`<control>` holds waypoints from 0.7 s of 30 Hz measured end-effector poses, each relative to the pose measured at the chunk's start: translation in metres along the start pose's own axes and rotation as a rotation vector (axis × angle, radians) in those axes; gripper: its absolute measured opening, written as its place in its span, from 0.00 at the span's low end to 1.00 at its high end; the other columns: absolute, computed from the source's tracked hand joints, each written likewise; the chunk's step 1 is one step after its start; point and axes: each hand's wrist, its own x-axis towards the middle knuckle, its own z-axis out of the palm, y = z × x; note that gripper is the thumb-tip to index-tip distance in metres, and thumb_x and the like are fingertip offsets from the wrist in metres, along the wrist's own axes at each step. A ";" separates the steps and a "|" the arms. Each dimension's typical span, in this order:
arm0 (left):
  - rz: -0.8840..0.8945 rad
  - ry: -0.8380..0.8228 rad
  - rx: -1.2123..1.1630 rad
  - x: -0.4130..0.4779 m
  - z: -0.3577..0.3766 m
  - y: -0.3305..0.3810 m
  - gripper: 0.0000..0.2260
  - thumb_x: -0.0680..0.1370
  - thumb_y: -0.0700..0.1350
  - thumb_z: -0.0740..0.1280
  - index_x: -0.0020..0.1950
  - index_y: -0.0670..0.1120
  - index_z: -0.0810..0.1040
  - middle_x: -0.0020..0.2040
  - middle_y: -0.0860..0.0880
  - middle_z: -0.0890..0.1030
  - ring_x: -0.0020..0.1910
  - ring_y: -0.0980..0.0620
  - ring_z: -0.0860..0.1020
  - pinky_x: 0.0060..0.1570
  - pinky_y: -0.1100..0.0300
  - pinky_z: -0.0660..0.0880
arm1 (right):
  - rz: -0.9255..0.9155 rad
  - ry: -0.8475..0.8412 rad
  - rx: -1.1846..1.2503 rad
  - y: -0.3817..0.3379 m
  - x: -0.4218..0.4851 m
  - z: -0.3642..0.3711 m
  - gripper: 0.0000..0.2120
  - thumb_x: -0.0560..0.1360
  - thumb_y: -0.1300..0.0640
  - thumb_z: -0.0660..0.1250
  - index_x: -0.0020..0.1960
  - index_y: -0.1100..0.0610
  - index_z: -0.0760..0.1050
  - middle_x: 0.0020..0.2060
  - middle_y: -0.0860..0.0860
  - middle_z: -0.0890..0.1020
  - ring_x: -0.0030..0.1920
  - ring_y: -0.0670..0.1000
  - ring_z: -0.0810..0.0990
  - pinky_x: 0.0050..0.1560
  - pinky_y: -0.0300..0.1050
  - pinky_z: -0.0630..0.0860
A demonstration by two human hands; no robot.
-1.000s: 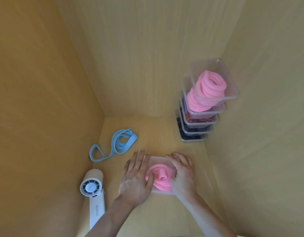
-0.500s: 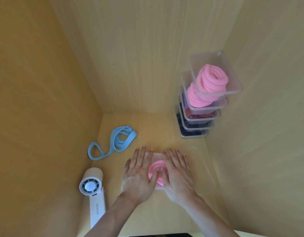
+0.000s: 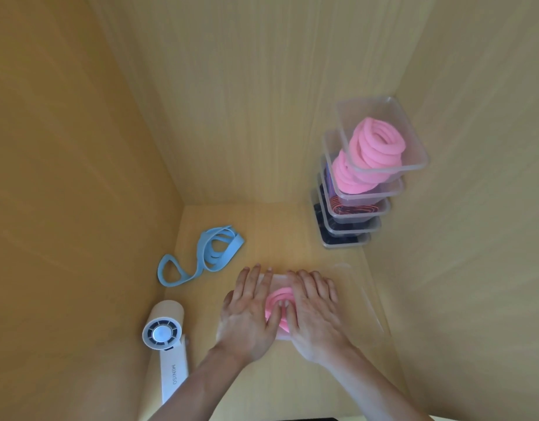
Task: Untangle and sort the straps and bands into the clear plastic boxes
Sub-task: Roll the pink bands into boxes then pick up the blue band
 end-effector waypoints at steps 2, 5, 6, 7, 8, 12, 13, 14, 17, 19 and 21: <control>0.009 0.010 -0.068 0.000 0.000 -0.001 0.35 0.77 0.68 0.38 0.82 0.57 0.48 0.82 0.57 0.47 0.80 0.56 0.41 0.77 0.55 0.56 | -0.002 -0.010 0.007 0.001 0.000 0.001 0.26 0.80 0.45 0.50 0.74 0.53 0.67 0.68 0.51 0.75 0.69 0.57 0.71 0.71 0.54 0.54; 0.042 0.030 -0.217 0.002 -0.002 -0.005 0.33 0.78 0.66 0.44 0.81 0.54 0.56 0.80 0.57 0.56 0.79 0.57 0.47 0.76 0.62 0.53 | -0.010 -0.032 0.015 0.002 0.001 0.001 0.26 0.80 0.45 0.50 0.75 0.53 0.66 0.68 0.51 0.74 0.69 0.57 0.71 0.71 0.54 0.54; 0.046 0.039 -0.268 0.003 -0.003 -0.006 0.32 0.78 0.64 0.47 0.81 0.54 0.59 0.79 0.58 0.58 0.78 0.58 0.50 0.76 0.63 0.54 | -0.016 -0.048 0.016 0.003 0.001 -0.001 0.27 0.80 0.45 0.49 0.76 0.53 0.64 0.69 0.51 0.73 0.70 0.57 0.70 0.72 0.54 0.54; 0.028 0.039 -0.342 0.004 -0.004 -0.009 0.31 0.77 0.62 0.51 0.80 0.55 0.61 0.78 0.60 0.59 0.77 0.60 0.53 0.76 0.62 0.56 | -0.026 -0.068 0.018 0.003 0.002 -0.003 0.28 0.79 0.44 0.48 0.77 0.52 0.63 0.70 0.51 0.72 0.71 0.57 0.68 0.72 0.54 0.53; 0.001 0.026 -0.430 0.004 -0.005 -0.011 0.29 0.77 0.59 0.54 0.79 0.56 0.63 0.77 0.62 0.60 0.76 0.63 0.55 0.76 0.60 0.59 | -0.038 -0.089 0.025 0.004 0.003 -0.006 0.30 0.79 0.43 0.47 0.78 0.52 0.60 0.72 0.51 0.69 0.73 0.57 0.66 0.73 0.54 0.51; -0.064 -0.012 -0.653 0.005 -0.010 -0.010 0.28 0.76 0.50 0.61 0.78 0.55 0.66 0.77 0.62 0.60 0.76 0.66 0.59 0.76 0.58 0.61 | -0.153 -0.225 0.097 0.013 -0.001 -0.021 0.40 0.76 0.30 0.47 0.82 0.47 0.40 0.82 0.47 0.45 0.81 0.52 0.40 0.77 0.54 0.34; -0.087 -0.003 -0.702 0.005 -0.010 -0.009 0.28 0.76 0.49 0.63 0.77 0.53 0.66 0.77 0.60 0.61 0.76 0.65 0.59 0.76 0.58 0.60 | -0.190 -0.250 0.096 0.014 -0.002 -0.024 0.43 0.75 0.27 0.50 0.81 0.44 0.37 0.81 0.46 0.41 0.80 0.51 0.36 0.77 0.55 0.32; -0.121 0.011 -0.760 0.006 -0.010 -0.008 0.28 0.77 0.45 0.65 0.77 0.52 0.66 0.77 0.58 0.62 0.75 0.63 0.60 0.76 0.59 0.61 | -0.217 -0.274 0.092 0.015 -0.003 -0.027 0.45 0.73 0.25 0.52 0.80 0.42 0.34 0.81 0.45 0.38 0.80 0.50 0.34 0.78 0.56 0.32; -0.274 0.022 -0.887 0.010 -0.015 -0.008 0.27 0.78 0.35 0.67 0.75 0.52 0.68 0.72 0.54 0.69 0.69 0.60 0.68 0.65 0.69 0.65 | -0.239 -0.343 0.076 0.018 0.000 -0.032 0.52 0.67 0.23 0.58 0.80 0.39 0.35 0.81 0.46 0.38 0.80 0.52 0.34 0.78 0.58 0.35; -0.365 0.002 -0.959 0.012 -0.020 -0.009 0.25 0.78 0.35 0.66 0.73 0.51 0.69 0.67 0.54 0.73 0.61 0.64 0.72 0.55 0.75 0.65 | -0.240 -0.351 0.036 0.017 0.003 -0.031 0.54 0.65 0.22 0.61 0.80 0.40 0.38 0.81 0.48 0.40 0.80 0.54 0.38 0.78 0.59 0.37; -0.419 -0.009 -1.038 0.015 -0.022 -0.012 0.22 0.79 0.37 0.65 0.72 0.51 0.71 0.65 0.53 0.74 0.61 0.62 0.73 0.56 0.70 0.66 | -0.244 -0.303 -0.012 0.015 0.003 -0.029 0.53 0.65 0.23 0.62 0.80 0.43 0.44 0.79 0.51 0.49 0.79 0.57 0.46 0.78 0.59 0.40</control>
